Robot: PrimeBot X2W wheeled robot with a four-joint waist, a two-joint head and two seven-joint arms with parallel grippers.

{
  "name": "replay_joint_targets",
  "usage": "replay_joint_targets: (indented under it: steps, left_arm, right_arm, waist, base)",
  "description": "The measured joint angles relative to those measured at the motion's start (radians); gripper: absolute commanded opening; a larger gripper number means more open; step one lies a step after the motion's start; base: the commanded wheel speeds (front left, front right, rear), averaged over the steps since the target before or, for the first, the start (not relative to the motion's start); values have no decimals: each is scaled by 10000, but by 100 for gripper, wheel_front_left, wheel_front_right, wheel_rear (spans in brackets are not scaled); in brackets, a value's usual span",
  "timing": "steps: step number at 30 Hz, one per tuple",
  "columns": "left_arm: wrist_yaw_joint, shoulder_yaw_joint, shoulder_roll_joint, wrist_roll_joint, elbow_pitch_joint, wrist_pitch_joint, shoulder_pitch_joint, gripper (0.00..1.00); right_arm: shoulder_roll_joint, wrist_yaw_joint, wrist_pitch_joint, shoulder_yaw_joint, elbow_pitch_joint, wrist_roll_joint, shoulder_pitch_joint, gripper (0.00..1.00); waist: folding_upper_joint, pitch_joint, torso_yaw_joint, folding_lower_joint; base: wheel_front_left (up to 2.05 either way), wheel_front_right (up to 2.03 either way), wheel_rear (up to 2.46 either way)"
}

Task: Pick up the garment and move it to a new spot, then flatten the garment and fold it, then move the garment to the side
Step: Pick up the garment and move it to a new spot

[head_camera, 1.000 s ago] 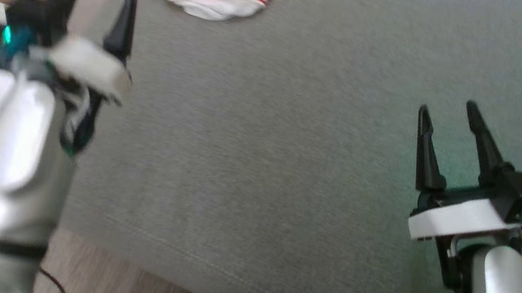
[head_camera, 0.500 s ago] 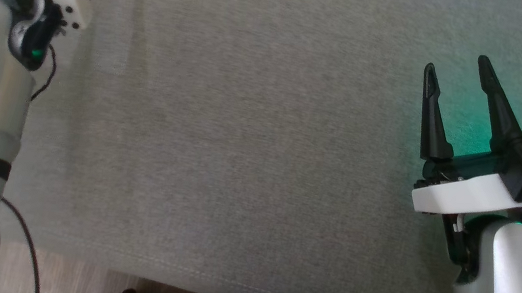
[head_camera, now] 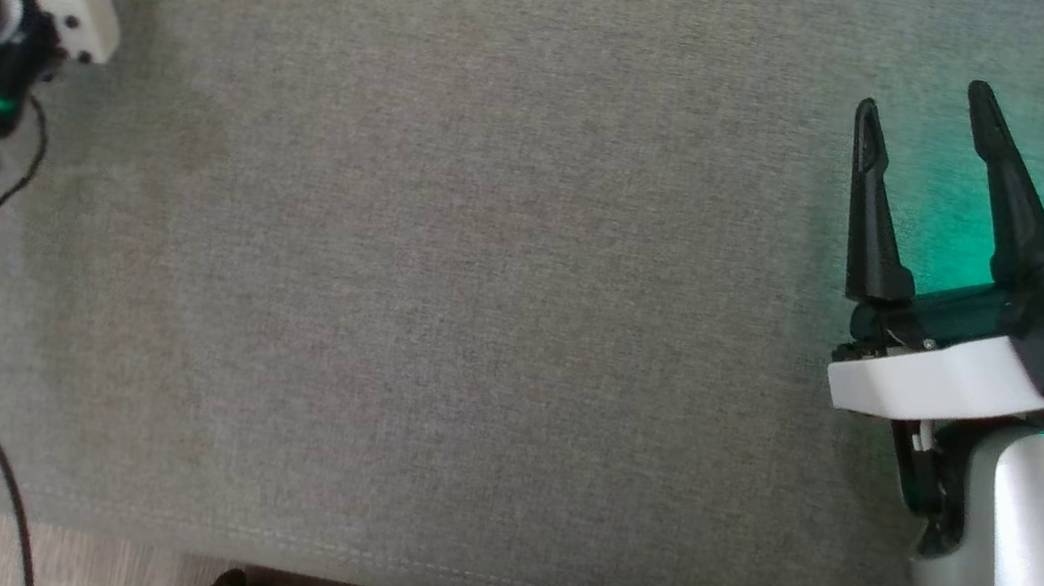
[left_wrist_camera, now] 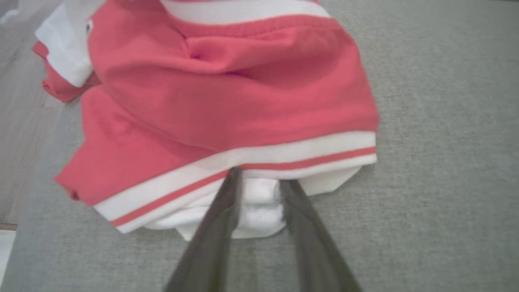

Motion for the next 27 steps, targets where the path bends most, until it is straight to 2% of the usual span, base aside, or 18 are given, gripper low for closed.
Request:
replay_joint_targets:
  steps: [2, 3, 16, 22, 27]
  left_arm:
    - [4, 8, 104, -17, 244, -75, -110, 7]
    - [10, 29, 161, -19, 337, -150, -133, 0]
    - [56, -148, 257, 130, 675, -1641, -500, 0]
    - [12, -554, 242, 98, 121, -1912, -818, 0]
    - [12, -1315, 203, -477, -1012, -1774, -825, 0]
  right_arm:
    - [0, -2, -12, -4, 2, 27, -1, 100]
    - [0, 0, -63, -4, 4, 27, -1, 100]
    - [0, -2, -372, -92, 341, 209, 3, 100]
    - [0, 0, -688, -92, 823, 600, 48, 100]
    - [2, 0, -1007, -176, 1290, 965, 111, 100]
  waist:
    - [0, -10, -65, 0]
    - [0, -18, -94, 0]
    - [0, -589, 13, 0]
    - [0, -1301, 49, 0]
    - [0, -2089, -52, -1]
  base:
    - [0, 0, 0]
    - [0, 0, 0]
    - [0, 0, 0]
    - [0, 0, 0]
    - [0, 0, 0]
